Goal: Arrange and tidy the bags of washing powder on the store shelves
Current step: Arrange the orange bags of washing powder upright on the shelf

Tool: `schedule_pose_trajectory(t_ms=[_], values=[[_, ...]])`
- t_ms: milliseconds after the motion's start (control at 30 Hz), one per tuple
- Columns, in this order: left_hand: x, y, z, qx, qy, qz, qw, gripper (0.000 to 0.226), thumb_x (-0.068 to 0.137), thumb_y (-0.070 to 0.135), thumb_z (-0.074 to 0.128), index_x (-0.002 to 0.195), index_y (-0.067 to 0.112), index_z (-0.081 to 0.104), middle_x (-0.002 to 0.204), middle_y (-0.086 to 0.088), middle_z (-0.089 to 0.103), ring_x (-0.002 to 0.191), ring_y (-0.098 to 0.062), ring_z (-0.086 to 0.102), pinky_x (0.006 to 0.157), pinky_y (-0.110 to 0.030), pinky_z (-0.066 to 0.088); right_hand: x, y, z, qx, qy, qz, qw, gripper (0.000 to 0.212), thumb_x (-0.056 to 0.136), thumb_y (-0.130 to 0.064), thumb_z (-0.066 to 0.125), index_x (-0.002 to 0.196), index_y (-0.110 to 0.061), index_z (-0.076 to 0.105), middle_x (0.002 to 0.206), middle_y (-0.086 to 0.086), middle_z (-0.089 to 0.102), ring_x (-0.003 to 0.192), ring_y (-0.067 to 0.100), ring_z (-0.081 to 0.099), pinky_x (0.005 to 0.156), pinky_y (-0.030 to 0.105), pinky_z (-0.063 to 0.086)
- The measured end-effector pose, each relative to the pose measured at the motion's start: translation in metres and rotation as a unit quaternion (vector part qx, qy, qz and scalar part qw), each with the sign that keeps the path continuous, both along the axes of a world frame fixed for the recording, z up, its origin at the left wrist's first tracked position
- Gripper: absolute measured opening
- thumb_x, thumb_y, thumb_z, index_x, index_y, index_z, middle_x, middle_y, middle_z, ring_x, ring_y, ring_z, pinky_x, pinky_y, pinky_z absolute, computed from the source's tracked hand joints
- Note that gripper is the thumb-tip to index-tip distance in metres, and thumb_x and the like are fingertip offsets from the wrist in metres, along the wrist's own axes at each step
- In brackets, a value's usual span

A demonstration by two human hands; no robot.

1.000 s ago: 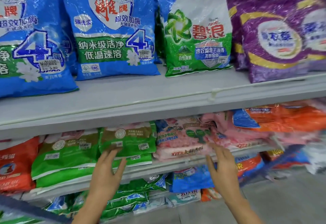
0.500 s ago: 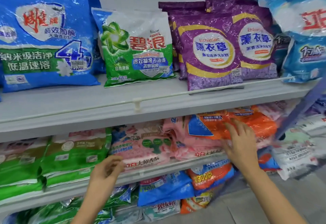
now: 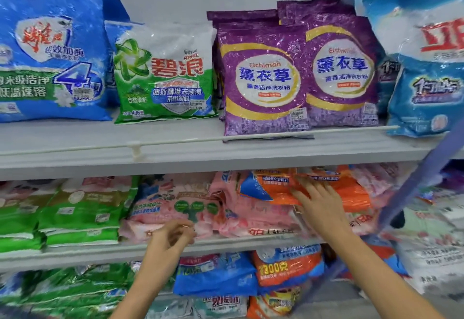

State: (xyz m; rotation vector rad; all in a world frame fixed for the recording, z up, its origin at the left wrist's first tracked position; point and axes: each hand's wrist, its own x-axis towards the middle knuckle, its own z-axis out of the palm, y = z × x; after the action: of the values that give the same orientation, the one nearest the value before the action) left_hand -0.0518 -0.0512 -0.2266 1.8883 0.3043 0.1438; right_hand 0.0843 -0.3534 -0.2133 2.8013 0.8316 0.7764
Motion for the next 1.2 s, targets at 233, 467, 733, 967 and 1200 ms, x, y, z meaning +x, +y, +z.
schedule_pose_trajectory(t_ms=[233,467,733,967,1200], values=[[0.011,-0.023,-0.003,0.033,0.004,-0.027,0.999,0.012,0.089,0.012,0.064,0.088,0.024,0.064,0.083,-0.002,0.071,0.080,-0.011,0.067,0.073,-0.025,0.052,0.001,0.006,0.027,0.075,-0.090,0.076,0.990,0.026,0.063,-0.029,0.088,0.059,-0.016,0.066,0.051,-0.002,0.064,0.039,0.012,0.059,0.047,0.025,0.050],[0.033,-0.076,-0.019,0.077,0.026,-0.159,0.984,0.105,0.069,0.043,0.079,0.148,0.041,0.009,0.147,0.028,0.014,0.135,0.002,0.024,0.113,-0.023,0.025,-0.038,0.008,0.081,0.169,-0.184,0.148,0.957,0.036,0.091,-0.027,0.047,0.064,-0.011,0.065,0.060,-0.001,0.063,0.040,0.019,0.049,0.047,0.021,0.033],[0.048,-0.121,-0.003,-0.056,-0.096,-0.150,0.982,0.100,0.040,0.044,0.092,0.120,0.050,0.032,0.117,0.013,0.061,0.110,-0.007,0.060,0.092,-0.031,0.052,-0.058,0.012,0.142,0.195,-0.185,0.164,0.949,0.049,0.097,-0.031,0.039,0.062,-0.006,0.061,0.052,0.003,0.056,0.037,0.022,0.044,0.042,0.025,0.034],[0.042,-0.097,0.029,-0.171,-0.132,-0.135,0.967,0.093,0.044,0.037,0.088,0.123,0.044,0.038,0.106,0.018,0.067,0.095,-0.006,0.068,0.070,-0.024,0.057,-0.052,0.025,0.190,0.239,-0.136,0.145,0.950,0.038,0.089,-0.032,0.057,0.063,-0.005,0.061,0.052,0.003,0.055,0.045,0.022,0.052,0.043,0.027,0.037],[0.040,-0.051,0.076,-0.161,-0.102,-0.182,0.965,0.062,0.049,0.032,0.076,0.108,0.018,0.062,0.104,-0.004,0.074,0.098,-0.023,0.069,0.087,-0.039,0.056,-0.041,0.062,0.263,0.186,-0.121,0.238,0.946,0.033,0.090,-0.027,0.056,0.063,-0.008,0.054,0.056,-0.002,0.043,0.054,0.014,0.038,0.049,0.026,0.031]])
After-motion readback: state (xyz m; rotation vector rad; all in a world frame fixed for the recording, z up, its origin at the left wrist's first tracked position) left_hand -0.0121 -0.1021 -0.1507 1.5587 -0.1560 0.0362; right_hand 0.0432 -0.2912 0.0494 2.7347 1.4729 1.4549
